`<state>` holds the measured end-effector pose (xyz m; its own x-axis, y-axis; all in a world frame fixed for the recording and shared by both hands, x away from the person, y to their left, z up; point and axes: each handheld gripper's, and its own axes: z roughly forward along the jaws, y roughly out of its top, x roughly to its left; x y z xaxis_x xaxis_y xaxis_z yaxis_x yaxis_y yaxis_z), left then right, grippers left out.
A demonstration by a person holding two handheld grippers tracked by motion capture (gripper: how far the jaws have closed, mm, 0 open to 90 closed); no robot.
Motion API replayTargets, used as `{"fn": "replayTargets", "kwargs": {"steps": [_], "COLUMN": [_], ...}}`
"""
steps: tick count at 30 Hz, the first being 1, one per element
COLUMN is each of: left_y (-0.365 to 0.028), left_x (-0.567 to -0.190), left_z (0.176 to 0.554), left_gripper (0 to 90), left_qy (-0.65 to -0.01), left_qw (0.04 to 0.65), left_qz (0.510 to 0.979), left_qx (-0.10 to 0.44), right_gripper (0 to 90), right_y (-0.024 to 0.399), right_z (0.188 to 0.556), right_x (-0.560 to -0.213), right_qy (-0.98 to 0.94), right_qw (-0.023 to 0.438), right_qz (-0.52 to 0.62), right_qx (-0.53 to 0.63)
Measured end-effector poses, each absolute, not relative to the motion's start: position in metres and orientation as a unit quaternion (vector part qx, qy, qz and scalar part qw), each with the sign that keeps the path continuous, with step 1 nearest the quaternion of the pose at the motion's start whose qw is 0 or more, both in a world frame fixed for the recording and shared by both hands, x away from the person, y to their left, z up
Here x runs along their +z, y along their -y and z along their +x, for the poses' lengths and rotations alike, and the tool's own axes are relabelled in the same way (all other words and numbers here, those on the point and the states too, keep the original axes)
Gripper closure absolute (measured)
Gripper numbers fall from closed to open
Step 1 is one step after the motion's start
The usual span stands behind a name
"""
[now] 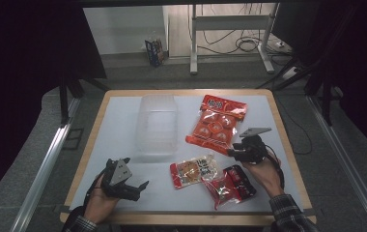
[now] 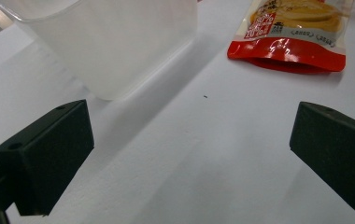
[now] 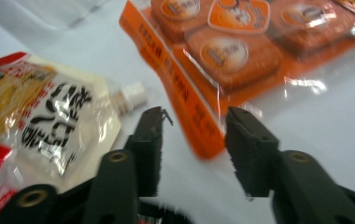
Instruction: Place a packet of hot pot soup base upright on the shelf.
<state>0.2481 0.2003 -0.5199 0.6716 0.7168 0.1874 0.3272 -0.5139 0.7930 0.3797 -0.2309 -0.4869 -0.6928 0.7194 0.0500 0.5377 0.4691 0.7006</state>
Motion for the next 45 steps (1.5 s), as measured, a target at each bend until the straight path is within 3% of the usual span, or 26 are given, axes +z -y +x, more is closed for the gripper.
{"fn": "replayTargets", "kwargs": {"steps": [4,5,10,23,45], "left_y": [-0.200,-0.200,-0.199,-0.199,-0.198], "left_x": [-0.519,-0.519,-0.519,-0.520,-0.520], "left_z": [0.248,0.247,0.247,0.246,0.246], "left_gripper": [0.0,0.0,0.0,0.0,0.0], "left_qy": [-0.311,-0.311,-0.308,-0.307,-0.301], "left_qw": [0.379,0.380,0.378,0.379,0.376], "left_qz": [0.833,0.832,0.834,0.835,0.838], "left_qx": [0.258,0.258,0.258,0.256,0.255], "right_gripper": [69.0,75.5,84.1,88.0,88.2], "right_y": [0.223,0.216,0.194,0.150,0.108], "right_z": [0.395,0.407,0.428,0.490,0.553], "right_x": [-0.489,-0.492,-0.496,-0.503,-0.511], "right_qy": [-0.852,-0.853,-0.860,-0.857,-0.864], "right_qw": [0.127,0.121,0.129,0.147,0.183], "right_qz": [0.362,0.359,0.348,0.354,0.353], "right_qx": [0.356,0.358,0.349,0.344,0.308]}}
